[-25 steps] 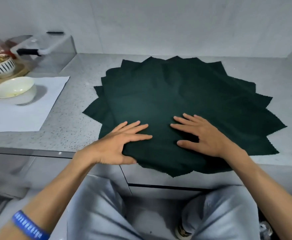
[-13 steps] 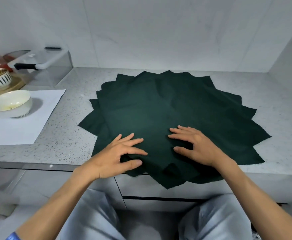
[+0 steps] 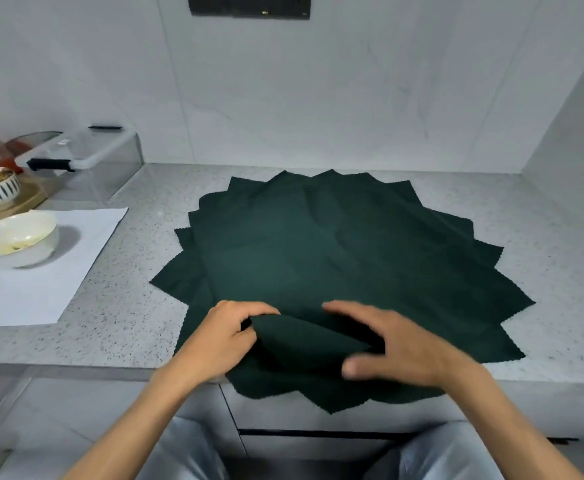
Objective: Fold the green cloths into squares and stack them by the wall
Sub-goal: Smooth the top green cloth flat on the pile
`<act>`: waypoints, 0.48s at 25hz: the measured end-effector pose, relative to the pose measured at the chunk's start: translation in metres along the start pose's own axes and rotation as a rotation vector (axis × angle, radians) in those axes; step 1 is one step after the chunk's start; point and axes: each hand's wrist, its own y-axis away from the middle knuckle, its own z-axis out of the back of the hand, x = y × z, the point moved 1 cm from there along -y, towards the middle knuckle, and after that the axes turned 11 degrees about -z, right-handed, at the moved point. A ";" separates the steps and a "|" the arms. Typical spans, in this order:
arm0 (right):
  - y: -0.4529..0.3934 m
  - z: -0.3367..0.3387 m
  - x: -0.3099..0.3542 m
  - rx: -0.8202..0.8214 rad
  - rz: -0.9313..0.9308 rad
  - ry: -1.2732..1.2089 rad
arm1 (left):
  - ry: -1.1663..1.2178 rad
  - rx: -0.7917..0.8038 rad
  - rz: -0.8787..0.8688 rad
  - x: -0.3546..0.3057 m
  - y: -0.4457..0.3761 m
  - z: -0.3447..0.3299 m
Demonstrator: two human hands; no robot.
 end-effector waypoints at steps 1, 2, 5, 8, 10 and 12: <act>0.009 -0.005 0.008 0.018 -0.020 0.108 | 0.063 -0.020 -0.007 -0.004 -0.002 0.001; 0.015 -0.011 0.011 -0.028 -0.013 0.230 | 0.115 -0.034 -0.017 -0.008 -0.005 0.004; 0.002 0.004 0.016 -0.163 0.017 0.168 | 0.254 -0.019 -0.019 -0.015 -0.015 0.013; -0.042 0.052 0.008 -0.165 -0.068 -0.170 | 0.005 -0.102 0.030 0.001 -0.054 0.023; -0.072 0.073 -0.002 -0.456 -0.315 -0.030 | -0.452 -0.235 0.137 0.007 -0.080 0.031; -0.076 0.060 -0.011 -0.715 -0.378 0.260 | -0.602 -0.148 -0.003 0.009 -0.084 0.024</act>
